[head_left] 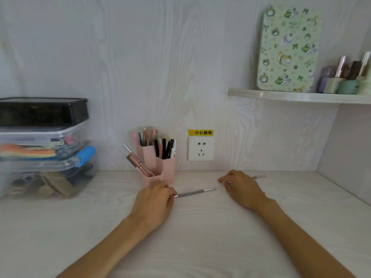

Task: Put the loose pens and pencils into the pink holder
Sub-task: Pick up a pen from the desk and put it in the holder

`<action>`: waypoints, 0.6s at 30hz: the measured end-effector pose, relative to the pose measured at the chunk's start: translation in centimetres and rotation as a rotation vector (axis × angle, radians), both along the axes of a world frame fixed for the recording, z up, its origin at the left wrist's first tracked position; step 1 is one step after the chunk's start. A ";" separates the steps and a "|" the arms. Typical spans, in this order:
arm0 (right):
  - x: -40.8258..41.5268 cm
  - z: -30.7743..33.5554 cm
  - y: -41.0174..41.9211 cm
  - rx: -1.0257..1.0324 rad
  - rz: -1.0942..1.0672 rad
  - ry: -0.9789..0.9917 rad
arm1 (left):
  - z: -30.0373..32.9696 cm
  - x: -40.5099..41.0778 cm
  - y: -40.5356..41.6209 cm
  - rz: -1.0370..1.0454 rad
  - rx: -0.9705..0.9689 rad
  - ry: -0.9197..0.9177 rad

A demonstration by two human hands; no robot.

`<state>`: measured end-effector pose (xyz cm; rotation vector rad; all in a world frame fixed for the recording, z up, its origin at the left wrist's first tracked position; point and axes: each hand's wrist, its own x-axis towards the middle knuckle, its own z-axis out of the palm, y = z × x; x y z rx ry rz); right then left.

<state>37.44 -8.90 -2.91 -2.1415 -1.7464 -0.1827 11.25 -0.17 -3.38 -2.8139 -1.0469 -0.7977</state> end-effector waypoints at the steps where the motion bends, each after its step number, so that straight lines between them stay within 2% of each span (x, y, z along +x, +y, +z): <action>1: -0.6 -0.1 0.2 -0.016 0.003 -0.042 | -0.1 -1.4 0.2 0.011 0.010 -0.001; 5: -2.0 0.4 0.5 -0.085 0.021 -0.114 | -0.5 -5.9 1.5 -0.018 -0.020 -0.040; 8: -1.4 1.3 -0.1 -0.268 -0.191 -0.284 | -0.6 -7.1 2.0 -0.042 -0.159 -0.152; 10: -1.6 1.9 -0.3 -0.383 -0.275 -0.361 | -0.5 -7.0 1.9 -0.079 -0.174 -0.164; 14: -3.8 3.3 -0.1 -0.439 -0.170 -0.688 | -0.5 -6.7 1.5 -0.146 -0.147 -0.115; 18: -5.5 4.4 -0.3 -0.486 -0.022 -0.834 | -0.7 -6.6 1.6 -0.139 -0.160 -0.128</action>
